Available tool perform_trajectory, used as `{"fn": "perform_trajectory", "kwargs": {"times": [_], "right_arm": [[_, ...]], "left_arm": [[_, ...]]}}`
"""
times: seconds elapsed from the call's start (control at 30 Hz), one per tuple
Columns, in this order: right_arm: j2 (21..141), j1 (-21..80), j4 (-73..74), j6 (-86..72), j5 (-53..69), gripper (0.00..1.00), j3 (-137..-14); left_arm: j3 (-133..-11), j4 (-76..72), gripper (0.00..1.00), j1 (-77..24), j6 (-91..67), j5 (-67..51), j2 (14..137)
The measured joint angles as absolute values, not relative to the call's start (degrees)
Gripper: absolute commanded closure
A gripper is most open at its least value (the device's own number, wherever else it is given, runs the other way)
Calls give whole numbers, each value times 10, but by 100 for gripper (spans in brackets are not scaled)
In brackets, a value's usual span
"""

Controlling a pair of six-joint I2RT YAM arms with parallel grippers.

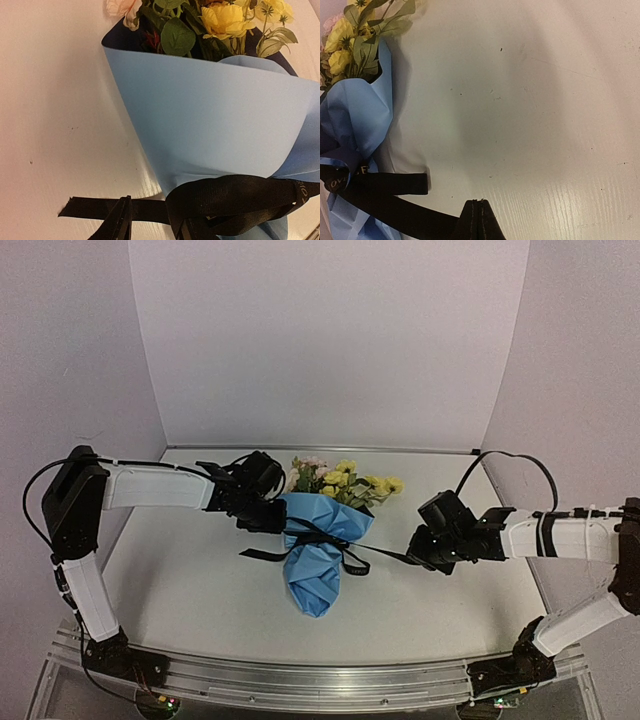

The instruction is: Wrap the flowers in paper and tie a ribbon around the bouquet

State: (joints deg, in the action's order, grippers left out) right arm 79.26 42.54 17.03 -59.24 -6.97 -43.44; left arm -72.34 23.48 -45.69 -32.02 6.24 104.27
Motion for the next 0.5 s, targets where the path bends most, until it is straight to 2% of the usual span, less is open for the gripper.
{"fn": "perform_trajectory", "kwargs": {"times": [0.5], "right_arm": [[748, 427, 182, -600, -94, 100, -420]], "left_arm": [[-723, 256, 67, -458, -355, 82, 1042]]}}
